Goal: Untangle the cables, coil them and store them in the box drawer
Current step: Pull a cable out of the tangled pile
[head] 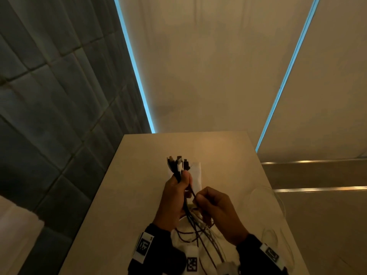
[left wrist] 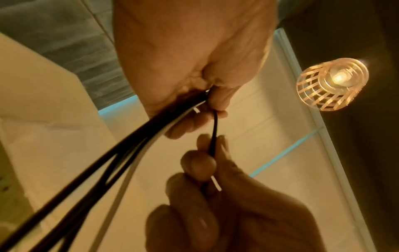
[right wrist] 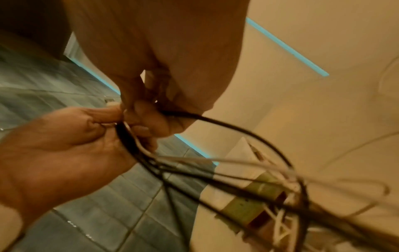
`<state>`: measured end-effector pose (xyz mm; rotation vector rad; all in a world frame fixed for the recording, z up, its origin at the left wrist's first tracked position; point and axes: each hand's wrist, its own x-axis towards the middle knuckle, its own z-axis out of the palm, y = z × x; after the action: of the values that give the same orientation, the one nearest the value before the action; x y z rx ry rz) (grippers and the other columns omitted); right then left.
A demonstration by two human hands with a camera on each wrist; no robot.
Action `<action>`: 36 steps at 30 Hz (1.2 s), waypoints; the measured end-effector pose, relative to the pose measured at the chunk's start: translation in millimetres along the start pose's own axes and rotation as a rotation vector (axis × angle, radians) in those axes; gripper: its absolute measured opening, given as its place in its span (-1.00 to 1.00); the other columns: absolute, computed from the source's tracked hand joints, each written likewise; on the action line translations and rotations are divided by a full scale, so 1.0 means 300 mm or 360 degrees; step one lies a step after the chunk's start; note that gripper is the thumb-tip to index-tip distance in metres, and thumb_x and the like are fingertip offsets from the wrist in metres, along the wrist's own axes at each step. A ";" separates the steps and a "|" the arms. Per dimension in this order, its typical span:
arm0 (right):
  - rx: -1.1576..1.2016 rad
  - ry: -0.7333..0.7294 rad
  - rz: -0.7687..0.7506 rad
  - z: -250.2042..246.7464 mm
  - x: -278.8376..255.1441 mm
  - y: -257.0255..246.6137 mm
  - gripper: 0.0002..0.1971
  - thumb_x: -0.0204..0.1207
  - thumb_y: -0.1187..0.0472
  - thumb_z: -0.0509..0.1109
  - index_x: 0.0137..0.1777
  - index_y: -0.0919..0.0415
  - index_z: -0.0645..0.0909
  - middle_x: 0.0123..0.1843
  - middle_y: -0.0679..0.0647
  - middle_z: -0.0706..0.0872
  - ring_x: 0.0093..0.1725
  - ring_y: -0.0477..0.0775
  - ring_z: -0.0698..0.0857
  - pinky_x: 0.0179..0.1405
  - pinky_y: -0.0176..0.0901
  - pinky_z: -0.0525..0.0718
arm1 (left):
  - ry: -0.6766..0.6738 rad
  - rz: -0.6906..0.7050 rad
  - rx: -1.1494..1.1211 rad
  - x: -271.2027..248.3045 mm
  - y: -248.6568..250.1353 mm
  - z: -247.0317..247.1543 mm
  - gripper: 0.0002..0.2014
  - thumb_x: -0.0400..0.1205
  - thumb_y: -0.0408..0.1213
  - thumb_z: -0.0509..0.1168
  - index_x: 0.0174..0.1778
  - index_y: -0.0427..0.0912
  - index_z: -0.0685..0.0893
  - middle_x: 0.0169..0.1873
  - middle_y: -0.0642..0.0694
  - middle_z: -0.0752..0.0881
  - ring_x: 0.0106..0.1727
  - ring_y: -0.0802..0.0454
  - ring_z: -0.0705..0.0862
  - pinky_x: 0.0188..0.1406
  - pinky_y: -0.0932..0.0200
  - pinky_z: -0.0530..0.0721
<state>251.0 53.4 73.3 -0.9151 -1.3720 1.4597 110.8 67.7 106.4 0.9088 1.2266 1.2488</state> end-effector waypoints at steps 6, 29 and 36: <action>-0.0171 -0.0257 -0.0082 0.045 0.017 0.020 -0.77 0.65 0.20 0.32 -0.25 0.17 0.63 -0.37 -0.07 0.61 -0.35 -0.14 0.52 -0.28 -0.26 0.47 | -0.0017 0.0024 -0.0689 -0.001 0.079 -0.033 -0.70 0.74 -0.10 0.11 -0.28 -0.15 0.47 -0.56 0.03 0.26 -0.57 0.14 0.22 -0.61 0.24 0.30; 0.0065 -0.0078 0.0034 0.103 0.124 -0.129 -0.74 0.66 0.28 0.27 -0.25 0.40 0.57 -0.56 -0.02 0.44 -0.62 -0.09 0.31 -0.63 -0.29 0.25 | 0.0324 -0.0109 -0.0316 -0.064 0.158 -0.155 -0.69 0.79 -0.21 0.02 -0.27 -0.19 0.41 -0.49 -0.24 0.71 -0.57 -0.08 0.65 -0.62 0.21 0.56; 0.0009 -0.0516 0.0173 0.130 0.076 -0.115 -0.74 0.61 0.34 0.32 -0.35 0.29 0.55 -0.51 0.03 0.41 -0.57 -0.12 0.30 -0.54 -0.33 0.26 | -0.0048 -0.0050 -0.0949 -0.084 0.199 -0.156 -0.69 0.74 -0.13 0.02 -0.28 -0.14 0.45 -0.21 -0.27 0.79 -0.40 -0.06 0.69 -0.34 0.10 0.67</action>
<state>211.5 61.5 113.2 -0.7825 -1.5698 1.7514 56.5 46.1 160.7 0.4646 0.7670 1.4566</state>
